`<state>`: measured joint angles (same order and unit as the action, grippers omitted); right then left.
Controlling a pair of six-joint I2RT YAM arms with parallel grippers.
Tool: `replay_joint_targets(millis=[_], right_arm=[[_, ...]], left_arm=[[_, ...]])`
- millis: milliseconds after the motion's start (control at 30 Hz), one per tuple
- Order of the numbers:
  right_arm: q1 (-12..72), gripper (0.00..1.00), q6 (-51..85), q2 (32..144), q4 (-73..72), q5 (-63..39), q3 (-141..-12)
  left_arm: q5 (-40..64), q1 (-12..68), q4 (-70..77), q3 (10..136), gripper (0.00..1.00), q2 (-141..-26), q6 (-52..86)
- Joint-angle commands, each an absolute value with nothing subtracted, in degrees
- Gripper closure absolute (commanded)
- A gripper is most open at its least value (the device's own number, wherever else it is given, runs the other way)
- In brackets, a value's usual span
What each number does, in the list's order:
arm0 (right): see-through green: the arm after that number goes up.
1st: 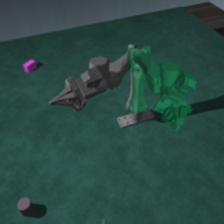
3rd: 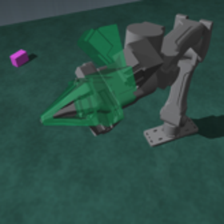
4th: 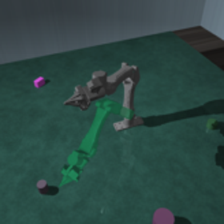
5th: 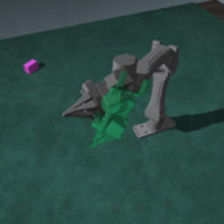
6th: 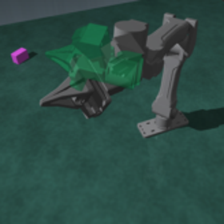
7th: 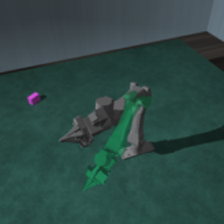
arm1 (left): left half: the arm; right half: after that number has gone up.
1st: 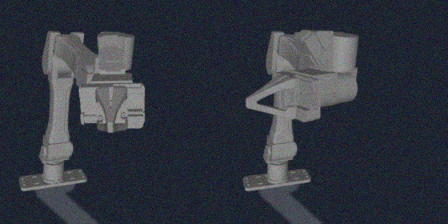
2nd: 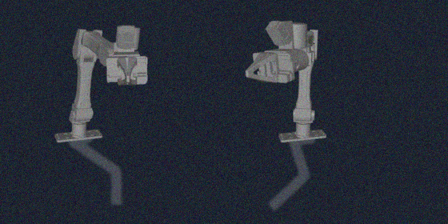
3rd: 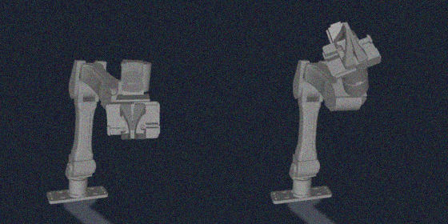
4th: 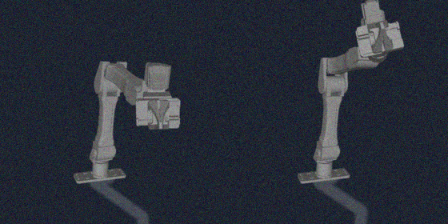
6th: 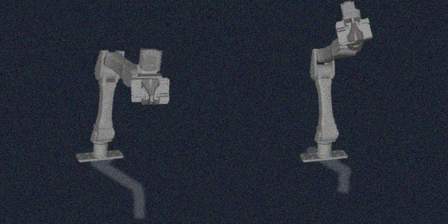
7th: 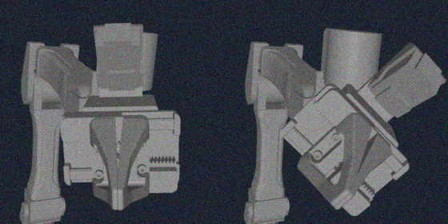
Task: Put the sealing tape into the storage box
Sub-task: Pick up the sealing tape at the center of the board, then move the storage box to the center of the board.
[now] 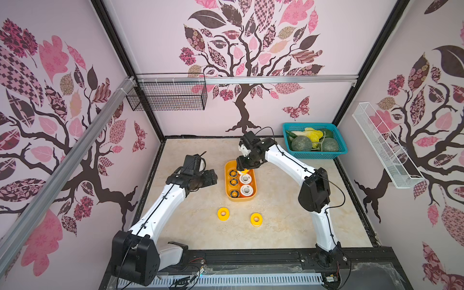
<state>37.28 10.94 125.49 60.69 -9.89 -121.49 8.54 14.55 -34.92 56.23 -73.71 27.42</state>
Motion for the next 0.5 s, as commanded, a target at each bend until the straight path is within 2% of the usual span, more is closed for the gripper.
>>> replay_joint_targets(millis=[0, 167, 300, 467], right_arm=[[37.5, 0.37, 9.9, 127.6, 62.7, -10.8, -125.4], [37.5, 0.37, 9.4, 128.5, 63.3, -10.6, -126.7], [37.5, 0.37, 9.2, 129.2, 63.4, -10.9, -127.1], [37.5, 0.37, 8.9, 131.2, 64.6, -11.3, -129.0]], left_arm=[[12.2, 14.3, -25.7, 55.9, 0.26, -77.8, 33.3], [13.2, 14.3, -20.7, 59.5, 0.47, -87.4, 33.3], [14.8, 14.4, -17.1, 61.4, 0.58, -93.5, 32.5], [18.8, 14.3, -10.3, 61.3, 0.61, -97.6, 34.1]])
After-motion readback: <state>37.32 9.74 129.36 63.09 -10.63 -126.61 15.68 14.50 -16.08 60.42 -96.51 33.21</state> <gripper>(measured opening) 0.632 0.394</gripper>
